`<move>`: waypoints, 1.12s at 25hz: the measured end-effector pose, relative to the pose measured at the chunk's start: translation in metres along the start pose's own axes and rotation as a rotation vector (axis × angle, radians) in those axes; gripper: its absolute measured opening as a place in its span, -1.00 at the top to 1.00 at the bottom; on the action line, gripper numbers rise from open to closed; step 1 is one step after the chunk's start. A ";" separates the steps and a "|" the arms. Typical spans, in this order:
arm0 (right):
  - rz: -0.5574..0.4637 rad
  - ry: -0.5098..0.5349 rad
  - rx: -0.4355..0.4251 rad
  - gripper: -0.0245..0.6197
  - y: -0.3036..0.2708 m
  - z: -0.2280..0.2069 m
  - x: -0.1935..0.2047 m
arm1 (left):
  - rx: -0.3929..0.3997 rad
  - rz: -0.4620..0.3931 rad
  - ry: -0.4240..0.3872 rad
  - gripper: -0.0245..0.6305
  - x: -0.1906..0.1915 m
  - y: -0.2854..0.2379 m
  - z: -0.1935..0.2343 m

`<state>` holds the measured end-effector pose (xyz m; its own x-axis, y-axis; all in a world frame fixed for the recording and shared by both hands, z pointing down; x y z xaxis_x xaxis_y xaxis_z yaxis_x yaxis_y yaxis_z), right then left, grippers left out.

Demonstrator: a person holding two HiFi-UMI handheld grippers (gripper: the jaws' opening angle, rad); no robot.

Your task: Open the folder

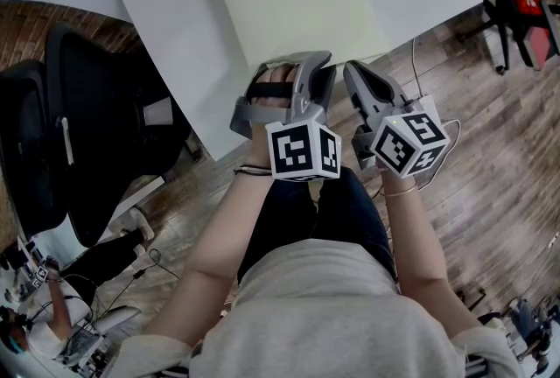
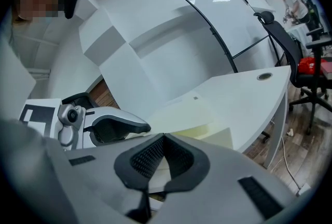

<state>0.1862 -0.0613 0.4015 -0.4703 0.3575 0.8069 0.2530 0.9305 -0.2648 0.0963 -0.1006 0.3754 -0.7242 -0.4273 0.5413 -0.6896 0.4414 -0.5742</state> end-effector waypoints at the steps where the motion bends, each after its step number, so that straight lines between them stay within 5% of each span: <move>1: -0.006 -0.002 0.001 0.86 0.001 -0.001 -0.001 | -0.002 -0.004 0.004 0.68 -0.001 0.001 0.001; 28: 0.093 0.103 0.036 0.86 -0.021 0.002 -0.003 | 0.021 -0.049 0.132 0.72 -0.006 0.014 0.003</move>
<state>0.1807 -0.0820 0.4042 -0.3561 0.4337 0.8277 0.2602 0.8968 -0.3579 0.0906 -0.0939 0.3623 -0.6850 -0.3396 0.6445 -0.7250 0.4052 -0.5570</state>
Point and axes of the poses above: the fingertips, and each gripper's own axes: y backward along the fingers, z to its left, x out of its underside, the point moved 7 cm from there along y, backward along the fingers, and after that the axes turned 4 degrees about -z, right-handed, at the moved point
